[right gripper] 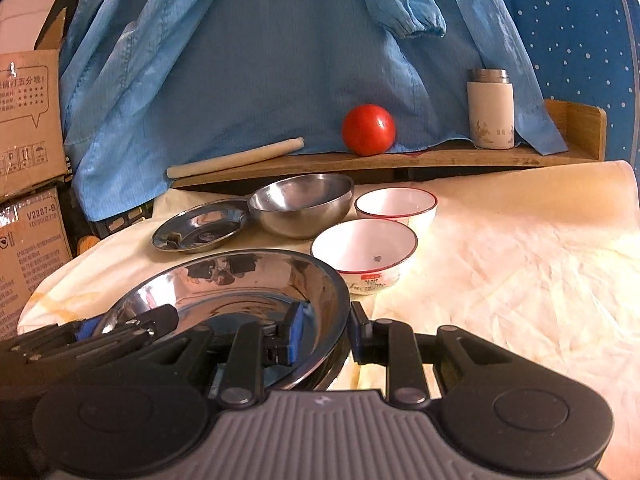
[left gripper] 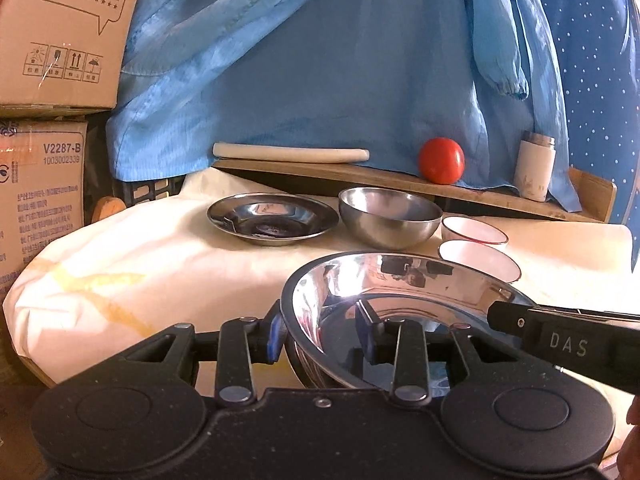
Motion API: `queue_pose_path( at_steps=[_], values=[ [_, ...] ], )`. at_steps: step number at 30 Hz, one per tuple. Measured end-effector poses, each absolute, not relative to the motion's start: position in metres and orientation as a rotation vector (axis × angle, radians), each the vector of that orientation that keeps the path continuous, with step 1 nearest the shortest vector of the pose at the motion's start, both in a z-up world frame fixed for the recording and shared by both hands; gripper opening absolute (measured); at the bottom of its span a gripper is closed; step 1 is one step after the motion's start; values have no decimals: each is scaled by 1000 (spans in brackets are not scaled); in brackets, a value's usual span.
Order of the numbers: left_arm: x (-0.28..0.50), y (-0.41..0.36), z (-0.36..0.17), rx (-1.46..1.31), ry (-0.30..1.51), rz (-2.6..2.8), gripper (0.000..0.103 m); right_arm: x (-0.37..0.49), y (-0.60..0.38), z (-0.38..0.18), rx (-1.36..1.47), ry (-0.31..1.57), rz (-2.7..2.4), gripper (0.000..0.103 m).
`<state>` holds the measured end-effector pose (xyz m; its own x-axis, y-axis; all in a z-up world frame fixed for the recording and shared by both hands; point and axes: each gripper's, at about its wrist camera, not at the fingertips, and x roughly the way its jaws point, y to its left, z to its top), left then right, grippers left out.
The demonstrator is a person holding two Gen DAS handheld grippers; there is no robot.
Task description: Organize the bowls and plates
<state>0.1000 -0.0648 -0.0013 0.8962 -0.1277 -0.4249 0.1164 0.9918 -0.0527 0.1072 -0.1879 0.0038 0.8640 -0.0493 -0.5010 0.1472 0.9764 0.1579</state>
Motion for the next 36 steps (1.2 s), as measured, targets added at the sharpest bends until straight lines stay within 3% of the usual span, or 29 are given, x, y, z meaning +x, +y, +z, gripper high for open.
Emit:
queue_pose_path(
  at_steps=[11,15,18,20,23,26,29,31,36],
  values=[
    [102,-70,-3,27,465,-116,42,107,-184,3,160,519,-105,27],
    [105,-65,-8,-4,502,-128,43,107,-184,3,149,520,-107,32],
    [105,-64,-8,-6,499,-129,50,107,-184,2,151,525,-104,36],
    [105,-63,-7,-16,494,-124,62,106,-183,2,150,524,-98,39],
    [106,-55,-5,-46,492,-108,80,105,-185,2,159,516,-79,56],
    [110,-45,-1,-78,486,-76,88,106,-188,2,166,508,-85,64],
    [115,-32,3,-116,476,-44,99,108,-192,4,182,492,-84,79],
    [120,-23,4,-145,472,-23,102,110,-194,5,196,479,-80,91],
    [137,-3,4,-189,494,26,102,119,-198,4,227,472,-66,101]
  ],
)
